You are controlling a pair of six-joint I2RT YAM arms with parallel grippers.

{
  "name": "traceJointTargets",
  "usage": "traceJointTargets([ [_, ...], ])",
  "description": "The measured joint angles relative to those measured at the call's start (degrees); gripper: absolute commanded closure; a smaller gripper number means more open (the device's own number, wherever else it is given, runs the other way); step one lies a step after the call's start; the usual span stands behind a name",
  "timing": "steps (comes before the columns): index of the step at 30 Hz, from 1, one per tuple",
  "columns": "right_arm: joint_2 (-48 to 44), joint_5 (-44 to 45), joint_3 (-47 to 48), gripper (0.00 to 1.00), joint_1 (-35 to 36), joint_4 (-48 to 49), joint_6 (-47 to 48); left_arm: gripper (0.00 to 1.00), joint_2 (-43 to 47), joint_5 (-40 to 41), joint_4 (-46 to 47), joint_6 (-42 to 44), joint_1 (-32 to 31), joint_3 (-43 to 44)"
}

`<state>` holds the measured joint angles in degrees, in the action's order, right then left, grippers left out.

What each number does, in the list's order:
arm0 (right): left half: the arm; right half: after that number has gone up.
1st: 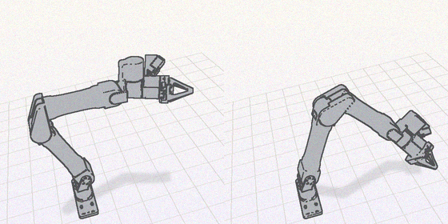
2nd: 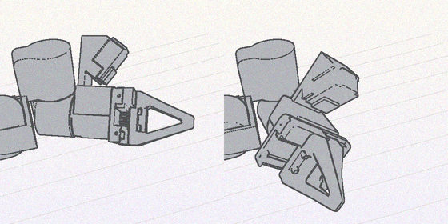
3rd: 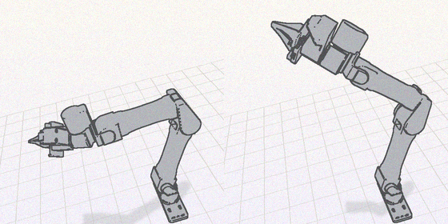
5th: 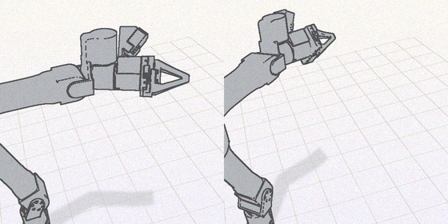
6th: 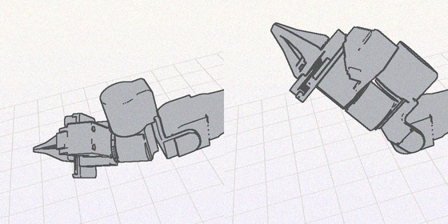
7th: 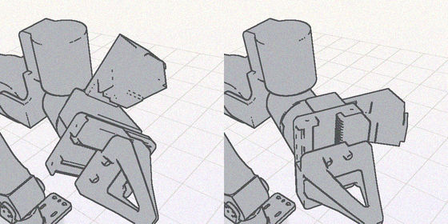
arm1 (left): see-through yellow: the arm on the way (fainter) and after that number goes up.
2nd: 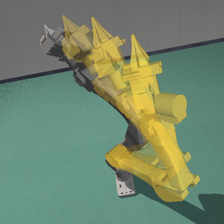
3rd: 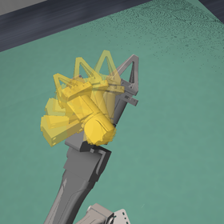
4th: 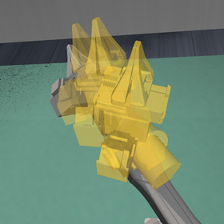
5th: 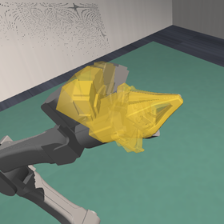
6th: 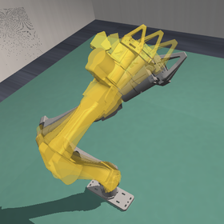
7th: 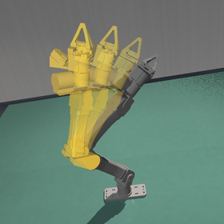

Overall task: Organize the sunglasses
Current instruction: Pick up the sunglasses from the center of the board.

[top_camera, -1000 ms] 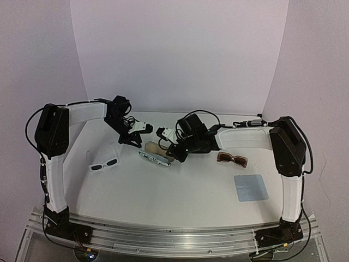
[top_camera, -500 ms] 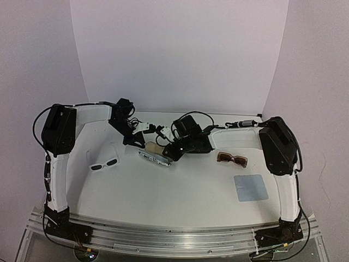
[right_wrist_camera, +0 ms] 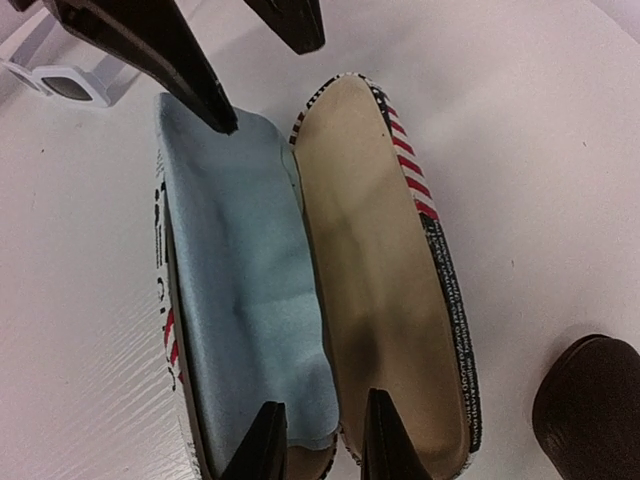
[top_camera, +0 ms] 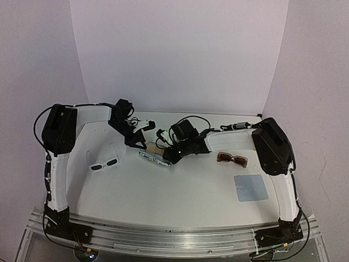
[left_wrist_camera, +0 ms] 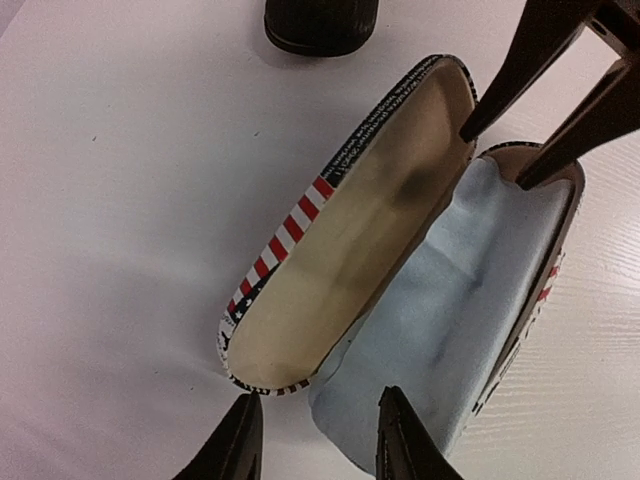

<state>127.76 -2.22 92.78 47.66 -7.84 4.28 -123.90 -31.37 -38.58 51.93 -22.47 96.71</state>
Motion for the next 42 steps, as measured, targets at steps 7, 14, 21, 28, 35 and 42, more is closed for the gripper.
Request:
traceJointTargets([
  [7,-1.17,3.29,0.50,0.59,0.00,0.04,-1.18,0.22,10.28,0.02,-4.34,-5.32,8.55,-6.33],
  [14,-4.17,5.50,0.65,0.39,0.00,0.85,-1.88,0.36,24.32,8.83,-6.25,1.21,14.29,-25.95],
  [21,-4.37,6.25,0.98,0.33,0.00,1.05,-1.97,0.37,23.53,16.73,-5.64,5.29,12.14,-32.14],
  [28,-6.36,7.24,-0.64,0.27,0.00,1.38,-2.29,0.51,23.63,23.37,-2.26,6.66,12.41,-33.94],
  [35,-6.82,7.47,-1.01,0.02,0.00,2.27,-2.67,0.83,23.65,26.07,-1.86,7.76,12.45,-35.65],
  [42,-6.82,7.96,-1.08,0.02,0.00,2.98,-2.86,1.00,23.65,26.03,-2.42,8.30,12.45,-35.60],
])
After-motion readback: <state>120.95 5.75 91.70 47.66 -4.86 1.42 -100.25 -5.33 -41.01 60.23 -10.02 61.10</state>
